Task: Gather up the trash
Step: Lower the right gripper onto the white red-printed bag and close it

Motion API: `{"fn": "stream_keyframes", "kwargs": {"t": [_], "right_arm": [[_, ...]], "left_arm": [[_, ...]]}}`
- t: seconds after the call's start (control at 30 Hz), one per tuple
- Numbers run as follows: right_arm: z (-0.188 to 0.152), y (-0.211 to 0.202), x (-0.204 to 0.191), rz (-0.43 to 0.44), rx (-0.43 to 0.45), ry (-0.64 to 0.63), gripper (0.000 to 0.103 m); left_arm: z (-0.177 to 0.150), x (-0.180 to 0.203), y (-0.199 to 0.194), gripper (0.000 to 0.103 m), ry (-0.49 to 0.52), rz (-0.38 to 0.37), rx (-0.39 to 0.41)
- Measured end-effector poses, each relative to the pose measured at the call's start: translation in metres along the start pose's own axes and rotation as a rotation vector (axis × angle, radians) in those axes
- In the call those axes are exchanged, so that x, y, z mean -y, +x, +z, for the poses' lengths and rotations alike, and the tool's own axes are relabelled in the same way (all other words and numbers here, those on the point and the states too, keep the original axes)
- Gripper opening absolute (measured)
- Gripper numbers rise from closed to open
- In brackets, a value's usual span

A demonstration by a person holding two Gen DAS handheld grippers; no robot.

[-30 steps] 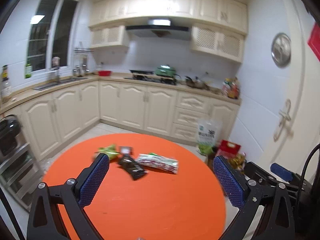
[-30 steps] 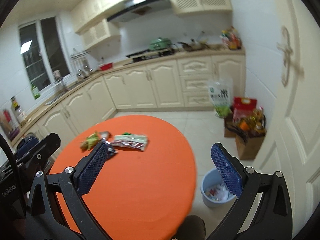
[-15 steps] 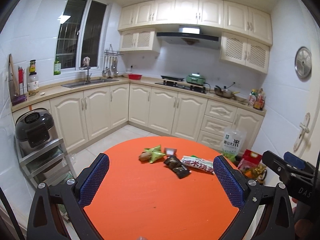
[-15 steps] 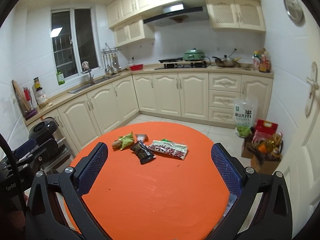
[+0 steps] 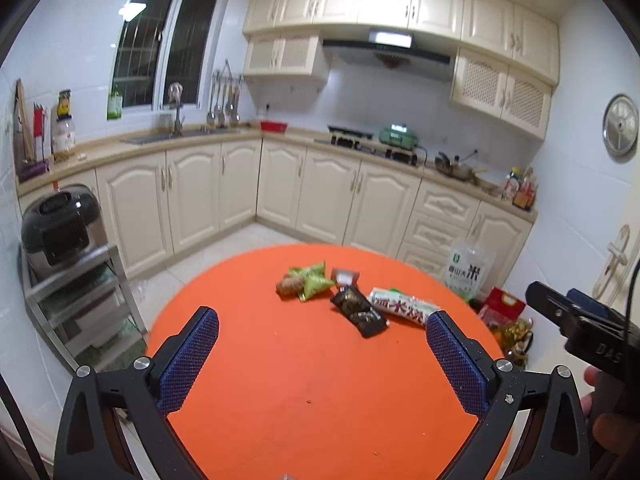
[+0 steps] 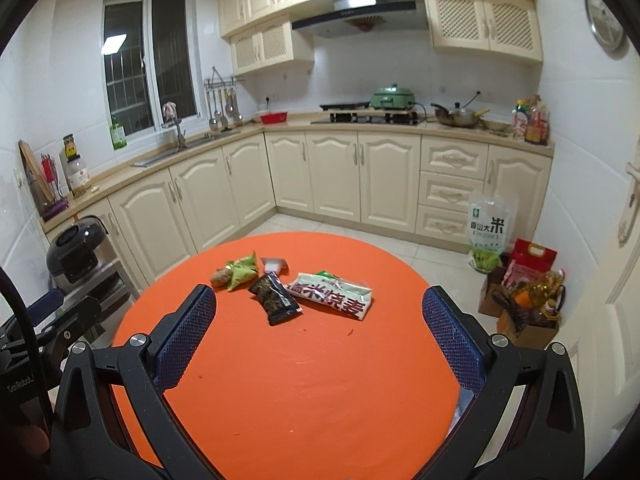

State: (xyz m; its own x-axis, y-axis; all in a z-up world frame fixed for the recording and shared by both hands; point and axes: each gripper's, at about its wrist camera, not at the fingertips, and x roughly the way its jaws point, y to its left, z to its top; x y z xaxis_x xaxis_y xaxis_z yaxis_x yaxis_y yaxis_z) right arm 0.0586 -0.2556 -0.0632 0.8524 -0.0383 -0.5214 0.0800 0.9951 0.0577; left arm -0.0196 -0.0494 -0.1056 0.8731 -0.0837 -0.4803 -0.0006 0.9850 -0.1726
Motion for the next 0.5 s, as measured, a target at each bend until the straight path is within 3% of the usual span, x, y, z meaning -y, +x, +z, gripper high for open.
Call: {"fn": "stream_keyframes", "kwargs": {"t": [0.3,0.5], "right_arm": [[-0.022,0.115,0.028,0.003,-0.205,-0.043,0.103],[-0.034,0.188,0.042,0.012,-0.311,-0.131,0.103]], "left_arm": [[0.031,0.007,0.099,0.102,-0.006,0.0,-0.146],[0.071,0.02,0.183,0.102,-0.009,0.041,-0.237]]}}
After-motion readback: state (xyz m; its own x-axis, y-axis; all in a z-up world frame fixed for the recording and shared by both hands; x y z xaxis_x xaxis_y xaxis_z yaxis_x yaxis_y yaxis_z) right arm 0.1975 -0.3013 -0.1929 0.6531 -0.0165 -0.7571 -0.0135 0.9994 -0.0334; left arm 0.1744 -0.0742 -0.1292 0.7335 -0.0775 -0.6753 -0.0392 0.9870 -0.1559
